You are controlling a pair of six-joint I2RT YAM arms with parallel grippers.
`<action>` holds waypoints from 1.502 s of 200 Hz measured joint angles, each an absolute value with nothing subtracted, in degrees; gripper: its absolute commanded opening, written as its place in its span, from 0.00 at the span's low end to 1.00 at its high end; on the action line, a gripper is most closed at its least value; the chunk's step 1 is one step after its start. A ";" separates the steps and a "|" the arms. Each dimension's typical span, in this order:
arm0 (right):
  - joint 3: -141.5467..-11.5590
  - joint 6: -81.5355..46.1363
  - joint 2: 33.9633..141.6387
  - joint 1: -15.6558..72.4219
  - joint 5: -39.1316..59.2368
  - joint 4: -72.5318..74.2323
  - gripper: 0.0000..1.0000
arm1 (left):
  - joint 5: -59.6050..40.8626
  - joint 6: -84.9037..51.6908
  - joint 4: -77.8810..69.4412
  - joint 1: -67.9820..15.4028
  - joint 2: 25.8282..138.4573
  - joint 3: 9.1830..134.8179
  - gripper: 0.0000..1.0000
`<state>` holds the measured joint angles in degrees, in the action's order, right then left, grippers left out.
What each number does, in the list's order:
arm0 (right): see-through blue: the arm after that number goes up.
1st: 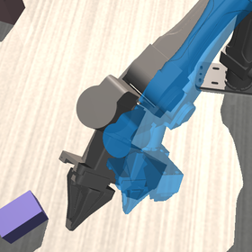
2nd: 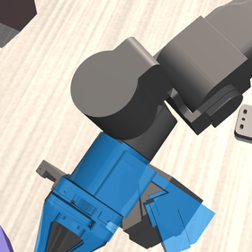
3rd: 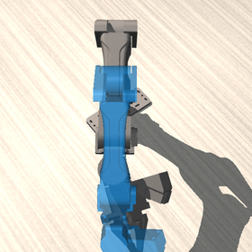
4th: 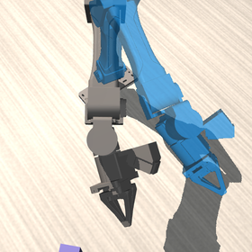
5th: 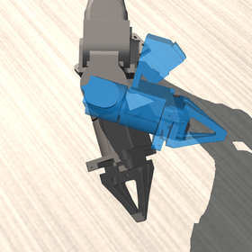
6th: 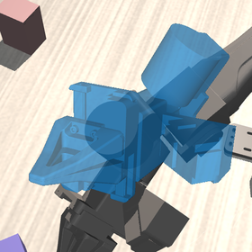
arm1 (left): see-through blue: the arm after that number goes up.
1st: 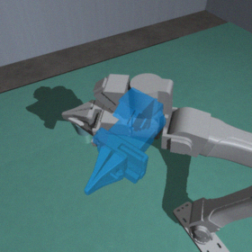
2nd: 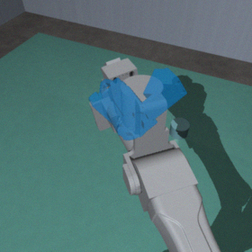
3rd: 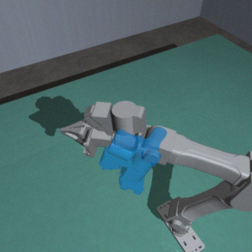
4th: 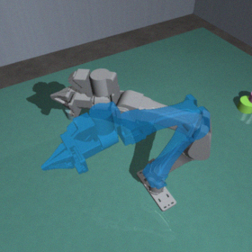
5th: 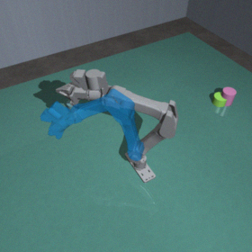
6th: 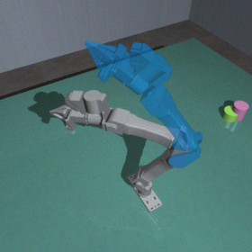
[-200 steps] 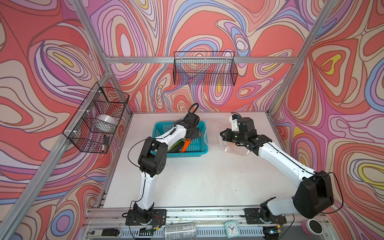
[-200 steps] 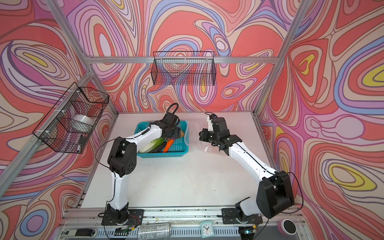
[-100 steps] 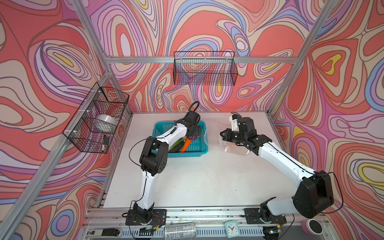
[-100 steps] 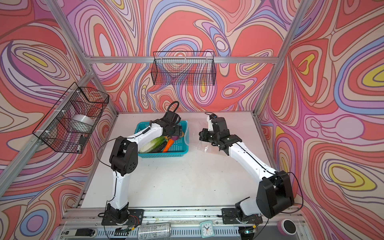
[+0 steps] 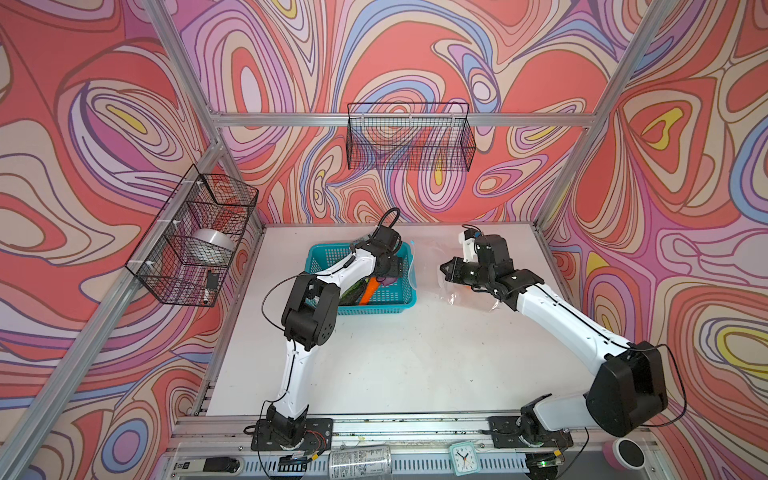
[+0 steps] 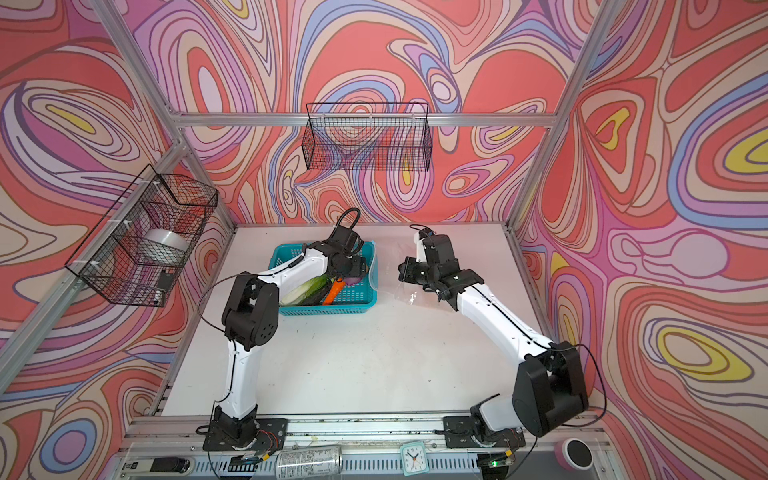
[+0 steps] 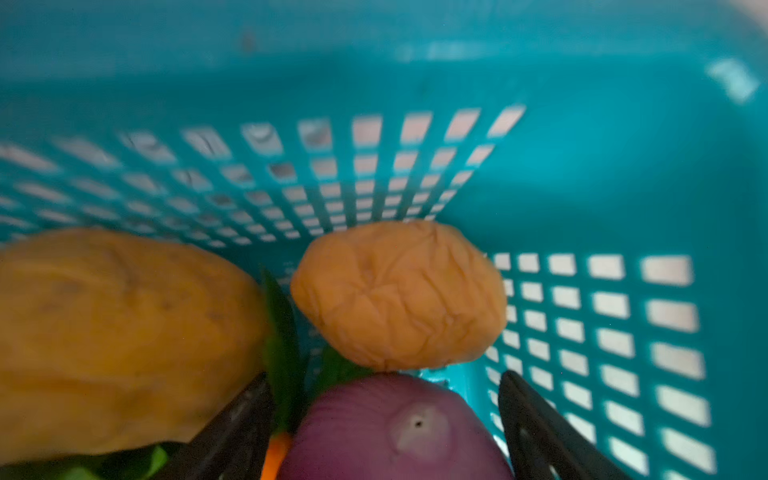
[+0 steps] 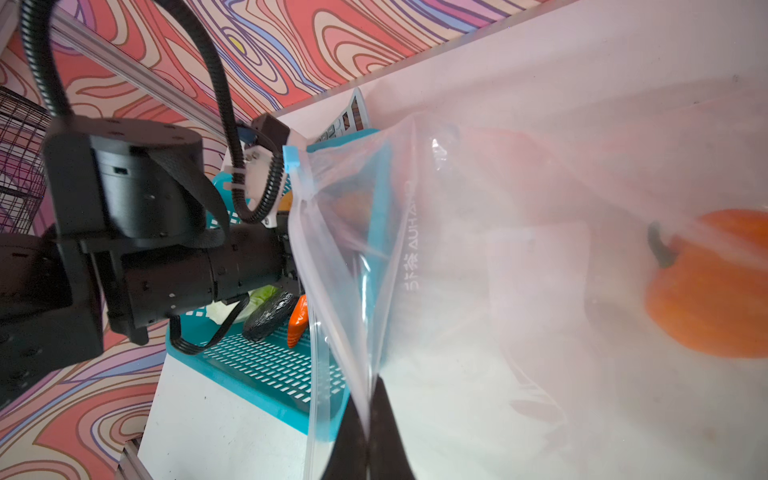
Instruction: Place the food in the zip-top bag and seal the zipper
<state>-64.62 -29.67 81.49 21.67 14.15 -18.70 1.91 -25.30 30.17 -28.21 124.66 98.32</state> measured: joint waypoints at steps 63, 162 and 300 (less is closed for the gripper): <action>-64.62 -29.69 81.49 21.67 14.17 -18.72 0.00 | 1.50 -25.30 30.39 -28.67 123.83 95.09 0.73; -64.62 -29.69 81.49 21.67 14.17 -18.72 0.00 | 1.69 -23.99 30.41 -28.67 119.55 95.11 0.62; -64.75 -29.71 81.49 21.67 14.20 -18.85 0.00 | -8.08 -13.17 38.00 -27.20 127.94 109.23 0.73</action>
